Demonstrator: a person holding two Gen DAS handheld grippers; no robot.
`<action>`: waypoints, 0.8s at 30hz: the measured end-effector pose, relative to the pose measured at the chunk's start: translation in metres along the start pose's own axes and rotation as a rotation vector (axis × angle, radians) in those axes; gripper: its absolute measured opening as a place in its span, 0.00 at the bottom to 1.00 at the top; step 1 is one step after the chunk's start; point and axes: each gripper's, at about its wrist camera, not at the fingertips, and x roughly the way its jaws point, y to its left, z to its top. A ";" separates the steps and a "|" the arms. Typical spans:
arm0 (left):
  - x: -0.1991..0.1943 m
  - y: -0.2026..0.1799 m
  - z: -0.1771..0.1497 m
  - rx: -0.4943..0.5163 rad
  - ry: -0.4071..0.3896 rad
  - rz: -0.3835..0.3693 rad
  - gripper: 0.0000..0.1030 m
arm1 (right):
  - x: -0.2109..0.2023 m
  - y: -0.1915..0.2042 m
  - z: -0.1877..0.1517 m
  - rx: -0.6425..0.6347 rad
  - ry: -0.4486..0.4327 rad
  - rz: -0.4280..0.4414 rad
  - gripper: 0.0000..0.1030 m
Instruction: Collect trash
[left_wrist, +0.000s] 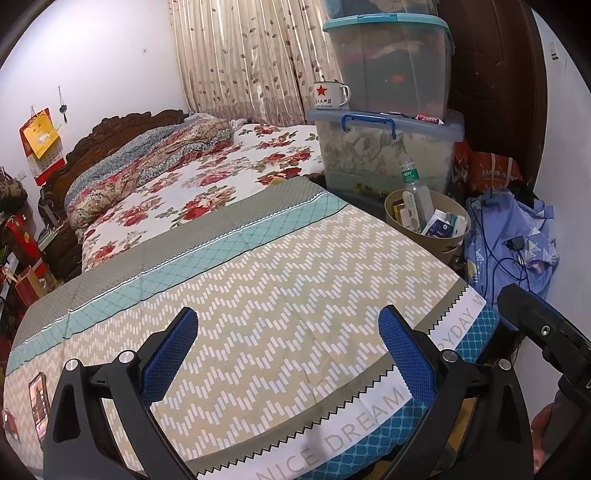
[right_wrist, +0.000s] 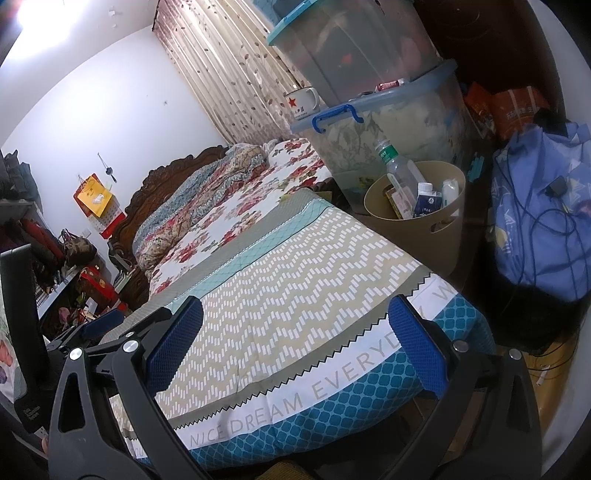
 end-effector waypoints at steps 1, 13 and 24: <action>0.000 0.000 -0.001 0.000 0.001 0.001 0.92 | 0.001 0.000 -0.001 -0.001 0.001 0.000 0.96; 0.000 0.001 -0.001 -0.003 0.004 0.002 0.92 | 0.006 -0.001 -0.003 -0.001 0.012 0.003 0.96; 0.001 0.001 0.000 -0.002 0.004 0.002 0.92 | 0.006 -0.001 -0.005 0.000 0.016 0.003 0.96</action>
